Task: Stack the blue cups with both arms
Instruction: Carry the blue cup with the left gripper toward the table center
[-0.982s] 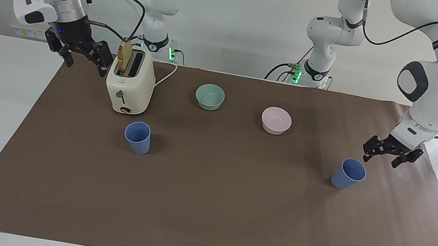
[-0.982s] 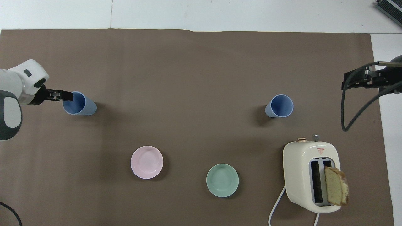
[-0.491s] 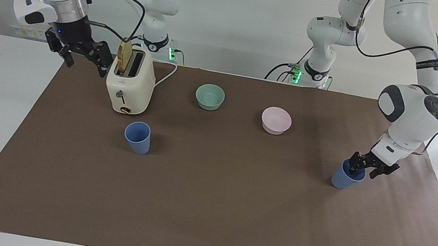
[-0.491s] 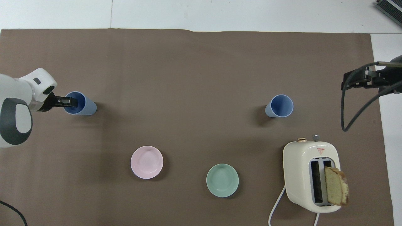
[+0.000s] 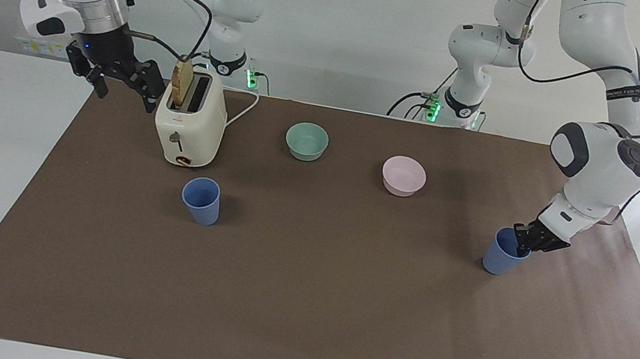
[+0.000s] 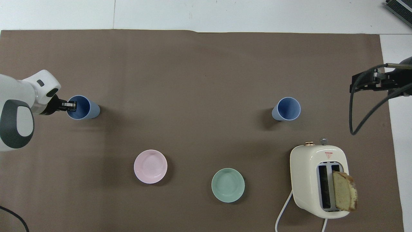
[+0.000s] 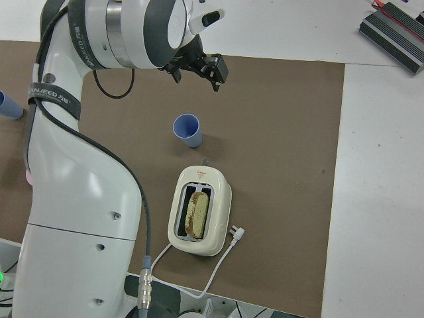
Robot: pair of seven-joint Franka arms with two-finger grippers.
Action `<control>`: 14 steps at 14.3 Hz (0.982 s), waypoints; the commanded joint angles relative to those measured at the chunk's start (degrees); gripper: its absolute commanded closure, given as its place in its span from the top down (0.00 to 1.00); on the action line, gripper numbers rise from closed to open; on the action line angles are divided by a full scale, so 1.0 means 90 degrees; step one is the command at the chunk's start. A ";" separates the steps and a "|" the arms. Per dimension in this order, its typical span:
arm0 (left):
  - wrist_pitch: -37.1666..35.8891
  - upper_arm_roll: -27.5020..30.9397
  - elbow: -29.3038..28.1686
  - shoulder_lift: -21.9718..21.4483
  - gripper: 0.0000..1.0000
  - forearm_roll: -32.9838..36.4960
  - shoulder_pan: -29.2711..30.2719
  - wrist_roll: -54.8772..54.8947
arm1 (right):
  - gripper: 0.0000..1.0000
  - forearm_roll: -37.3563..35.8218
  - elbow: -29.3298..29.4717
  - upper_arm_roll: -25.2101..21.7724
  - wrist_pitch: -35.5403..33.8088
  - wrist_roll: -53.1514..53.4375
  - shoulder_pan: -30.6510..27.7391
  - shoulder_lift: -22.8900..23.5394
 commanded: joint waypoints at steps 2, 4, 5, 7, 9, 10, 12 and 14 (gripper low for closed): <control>-0.0405 -0.0026 0.0289 -0.0175 0.00 -0.0059 -0.0454 -0.0107 | 1.00 0.0136 -0.0210 0.0026 0.0123 0.0066 -0.0056 -0.0166; -0.0337 -0.0016 0.0289 -0.0185 0.00 -0.0059 -0.1000 -0.0661 | 1.00 0.0136 -0.0210 0.0026 0.0123 0.0066 -0.0056 -0.0166; -0.0279 -0.0026 0.0289 -0.0185 0.00 -0.0059 -0.1283 -0.0974 | 1.00 0.0136 -0.0220 0.0026 0.0123 0.0066 -0.0056 -0.0166; -0.0259 -0.0026 0.0279 -0.0195 0.00 -0.0059 -0.1967 -0.1754 | 1.00 0.0136 -0.0220 0.0026 0.0123 0.0047 -0.0056 -0.0166; -0.0035 -0.0026 0.0212 -0.0156 0.00 -0.0059 -0.2611 -0.2750 | 1.00 0.0136 -0.0220 0.0026 0.0123 0.0047 -0.0056 -0.0166; 0.0179 -0.0026 0.0182 -0.0107 0.00 -0.0059 -0.2808 -0.3044 | 1.00 0.0136 -0.0220 0.0017 0.0123 0.0047 -0.0056 -0.0166; 0.0415 -0.0026 0.0162 0.0010 0.00 -0.0059 -0.3024 -0.3271 | 1.00 0.0136 -0.0220 0.0026 0.0123 0.0037 -0.0066 -0.0166; 0.0454 -0.0026 0.0104 0.0107 0.00 -0.0059 -0.3141 -0.3301 | 1.00 0.0136 -0.0210 0.0026 0.0123 0.0037 -0.0056 -0.0166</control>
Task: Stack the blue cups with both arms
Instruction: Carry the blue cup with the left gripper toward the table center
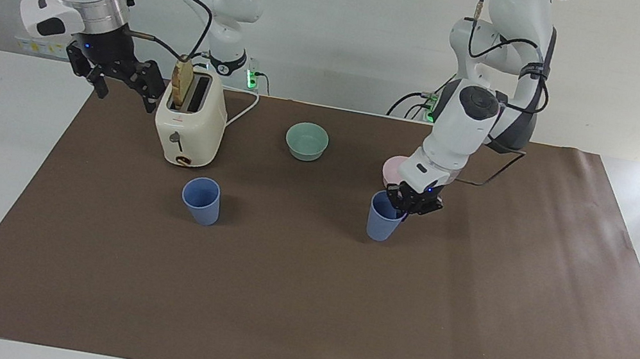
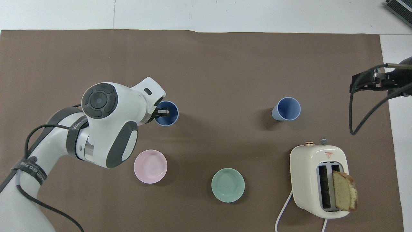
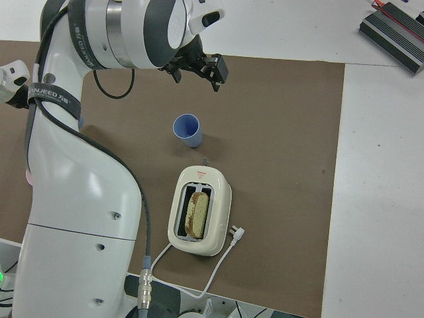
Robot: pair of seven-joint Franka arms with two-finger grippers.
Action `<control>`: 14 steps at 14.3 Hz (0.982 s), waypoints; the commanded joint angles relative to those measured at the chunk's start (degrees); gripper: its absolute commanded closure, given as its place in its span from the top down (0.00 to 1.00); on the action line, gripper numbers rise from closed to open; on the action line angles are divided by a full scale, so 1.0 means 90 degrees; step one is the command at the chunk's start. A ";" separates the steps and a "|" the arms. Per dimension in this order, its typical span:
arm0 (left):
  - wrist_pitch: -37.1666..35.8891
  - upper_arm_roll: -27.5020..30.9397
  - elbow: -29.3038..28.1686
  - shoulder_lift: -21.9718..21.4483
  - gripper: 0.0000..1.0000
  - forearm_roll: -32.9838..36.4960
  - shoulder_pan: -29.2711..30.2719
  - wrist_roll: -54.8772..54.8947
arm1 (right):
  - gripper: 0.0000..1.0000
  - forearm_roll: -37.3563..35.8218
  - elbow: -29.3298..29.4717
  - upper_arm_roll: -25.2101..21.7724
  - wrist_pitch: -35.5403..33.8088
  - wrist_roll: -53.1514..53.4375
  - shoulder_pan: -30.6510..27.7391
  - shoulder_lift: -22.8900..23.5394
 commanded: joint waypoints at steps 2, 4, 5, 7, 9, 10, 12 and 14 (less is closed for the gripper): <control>0.0186 0.0131 -0.0119 0.0096 0.00 -0.0048 -0.0128 -0.0113 | 1.00 0.0136 -0.0205 0.0017 0.0123 0.0037 -0.0066 -0.0165; 0.0186 0.0131 -0.0284 0.0038 0.00 -0.0048 -0.0119 -0.0123 | 1.00 0.0136 -0.0214 0.0026 0.0123 0.0027 -0.0066 -0.0165; 0.0176 0.0131 -0.0314 0.0019 0.01 -0.0058 -0.0119 -0.0152 | 1.00 0.0136 -0.0205 0.0026 0.0123 0.0027 -0.0066 -0.0165; 0.0176 0.0131 -0.0315 0.0018 0.38 -0.0058 -0.0119 -0.0279 | 1.00 0.0136 -0.0205 0.0017 0.0123 0.0027 -0.0066 -0.0165; 0.0118 0.0131 -0.0256 0.0038 0.65 -0.0048 -0.0109 -0.0260 | 1.00 0.0136 -0.0214 0.0017 0.0123 0.0027 -0.0066 -0.0165; 0.0098 0.0131 -0.0227 0.0048 0.78 -0.0048 -0.0099 -0.0250 | 1.00 0.0136 -0.0214 0.0017 0.0123 0.0027 -0.0066 -0.0165; 0.0011 0.0150 -0.0110 0.0038 0.99 -0.0048 -0.0060 -0.0250 | 1.00 0.0136 -0.0224 0.0017 0.0123 0.0027 -0.0066 -0.0175; -0.0300 0.0218 -0.0022 -0.0263 1.00 -0.0009 -0.0011 -0.0192 | 1.00 0.0136 -0.0321 0.0017 0.0143 0.0018 -0.0066 -0.0175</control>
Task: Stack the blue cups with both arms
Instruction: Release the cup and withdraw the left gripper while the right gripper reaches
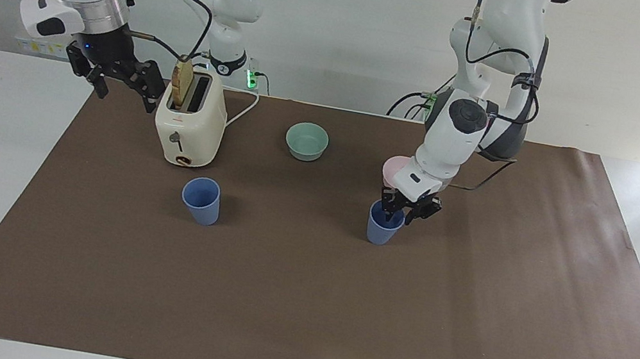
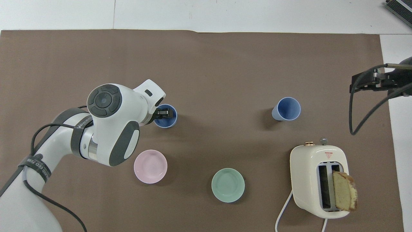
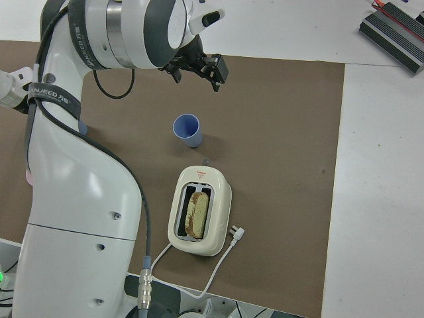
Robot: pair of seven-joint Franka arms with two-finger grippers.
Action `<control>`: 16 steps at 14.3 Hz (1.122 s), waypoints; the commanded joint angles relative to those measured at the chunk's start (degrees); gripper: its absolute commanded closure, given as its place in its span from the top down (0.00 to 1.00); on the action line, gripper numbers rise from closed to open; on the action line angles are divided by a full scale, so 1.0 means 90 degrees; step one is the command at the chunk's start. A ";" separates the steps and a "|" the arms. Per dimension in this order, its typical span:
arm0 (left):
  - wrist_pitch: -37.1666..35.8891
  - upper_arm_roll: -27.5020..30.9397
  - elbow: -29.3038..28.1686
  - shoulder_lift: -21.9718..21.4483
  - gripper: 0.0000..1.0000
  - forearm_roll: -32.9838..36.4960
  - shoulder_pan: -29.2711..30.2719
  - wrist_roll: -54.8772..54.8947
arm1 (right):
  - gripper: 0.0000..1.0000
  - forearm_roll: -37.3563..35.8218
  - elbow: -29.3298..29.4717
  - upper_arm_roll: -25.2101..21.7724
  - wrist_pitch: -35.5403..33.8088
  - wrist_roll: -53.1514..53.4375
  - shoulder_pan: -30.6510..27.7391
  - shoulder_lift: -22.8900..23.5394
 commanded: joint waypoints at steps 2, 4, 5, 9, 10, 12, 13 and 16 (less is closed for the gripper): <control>-0.0665 0.0142 0.0053 -0.0769 1.00 0.0020 0.0258 0.0039 | 1.00 0.0146 -0.0705 0.0017 0.0520 0.0037 -0.0095 -0.0164; -0.1104 0.0152 0.0082 -0.1170 1.00 0.0059 0.0541 0.0272 | 1.00 0.0136 -0.1203 0.0017 0.1049 0.0086 -0.0105 -0.0184; -0.1358 0.0152 0.0188 -0.1307 1.00 0.0088 0.0784 0.0660 | 1.00 0.0136 -0.1398 0.0017 0.1235 0.0105 -0.0105 -0.0164; -0.2754 0.0142 0.1115 -0.1328 1.00 0.0089 0.1576 0.1843 | 1.00 0.0136 -0.2209 0.0017 0.2259 0.0115 -0.0095 0.0138; -0.2979 0.0142 0.1330 -0.1309 1.00 0.0089 0.1703 0.2010 | 1.00 0.0136 -0.2375 0.0017 0.2542 0.0125 -0.0057 0.0187; -0.3419 0.0152 0.1808 -0.1279 1.00 0.0108 0.1841 0.2100 | 1.00 0.0136 -0.2513 0.0026 0.2838 0.0115 0.0002 0.0236; -0.3633 0.0152 0.2013 -0.1250 1.00 0.0118 0.1938 0.2235 | 1.00 0.0136 -0.2543 0.0036 0.2838 0.0115 0.0002 0.0236; -0.4035 0.0152 0.2415 -0.1211 1.00 0.0487 0.2193 0.2694 | 1.00 0.0136 -0.2582 0.0036 0.2906 0.0106 0.0002 0.0246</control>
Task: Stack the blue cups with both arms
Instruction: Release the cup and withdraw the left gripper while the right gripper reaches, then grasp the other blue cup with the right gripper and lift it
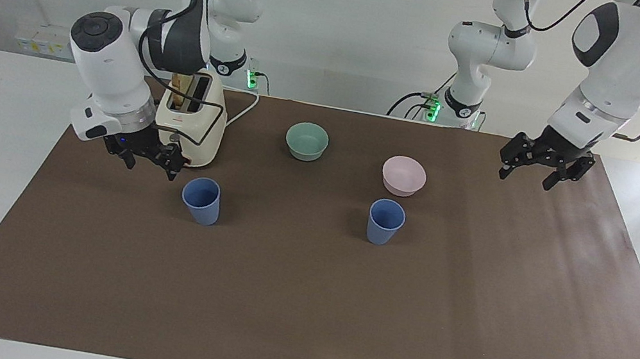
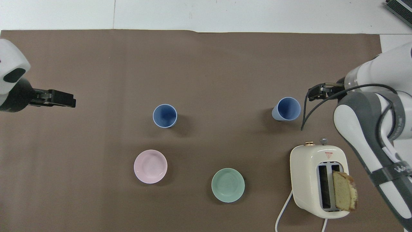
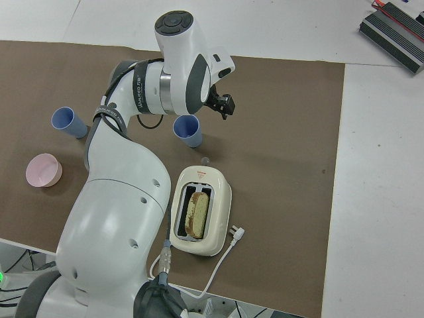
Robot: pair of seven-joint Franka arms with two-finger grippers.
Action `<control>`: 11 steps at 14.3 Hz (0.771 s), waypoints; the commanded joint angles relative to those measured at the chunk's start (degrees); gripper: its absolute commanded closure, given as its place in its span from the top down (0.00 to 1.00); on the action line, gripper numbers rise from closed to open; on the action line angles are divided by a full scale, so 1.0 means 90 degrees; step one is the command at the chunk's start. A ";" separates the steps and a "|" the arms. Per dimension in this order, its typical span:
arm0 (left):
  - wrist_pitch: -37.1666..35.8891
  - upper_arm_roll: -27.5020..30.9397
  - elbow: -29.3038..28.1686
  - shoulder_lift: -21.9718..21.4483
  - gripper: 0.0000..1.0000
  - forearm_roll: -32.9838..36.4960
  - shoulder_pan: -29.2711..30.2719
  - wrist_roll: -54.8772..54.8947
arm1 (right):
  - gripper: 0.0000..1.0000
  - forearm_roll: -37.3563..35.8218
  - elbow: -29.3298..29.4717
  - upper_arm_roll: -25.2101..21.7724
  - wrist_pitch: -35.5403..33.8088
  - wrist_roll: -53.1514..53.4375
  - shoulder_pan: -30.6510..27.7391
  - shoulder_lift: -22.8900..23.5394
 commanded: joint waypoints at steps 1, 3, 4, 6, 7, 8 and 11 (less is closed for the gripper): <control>-0.0466 -0.0081 0.0549 0.0269 1.00 0.0442 0.0178 0.0361 | 1.00 0.0135 -0.0164 0.0049 0.0173 0.0114 -0.0036 -0.0029; -0.0418 -0.0081 0.0570 0.0270 1.00 0.0356 0.0178 0.0352 | 1.00 0.0300 -0.0174 0.0049 0.0474 0.0114 0.0081 0.0283; -0.0457 -0.0081 0.0570 0.0260 1.00 0.0288 0.0188 0.0352 | 1.00 0.0301 -0.0193 0.0049 0.0592 0.0124 0.0139 0.0372; -0.0486 -0.0072 0.0521 0.0231 1.00 0.0190 0.0178 0.0352 | 1.00 0.0301 -0.0223 0.0049 0.0632 0.0182 0.0218 0.0450; -0.0506 -0.0071 0.0492 0.0221 1.00 0.0190 0.0178 0.0352 | 1.00 0.0301 -0.0242 0.0049 0.0642 0.0182 0.0228 0.0538; -0.0545 -0.0071 0.0434 0.0192 1.00 0.0190 0.0178 0.0362 | 1.00 0.0301 -0.0300 0.0049 0.0661 0.0182 0.0228 0.0587; -0.0710 -0.0071 0.0424 0.0182 1.00 0.0209 0.0188 0.0362 | 1.00 0.0301 -0.0525 0.0049 0.0983 0.0095 0.0228 0.0636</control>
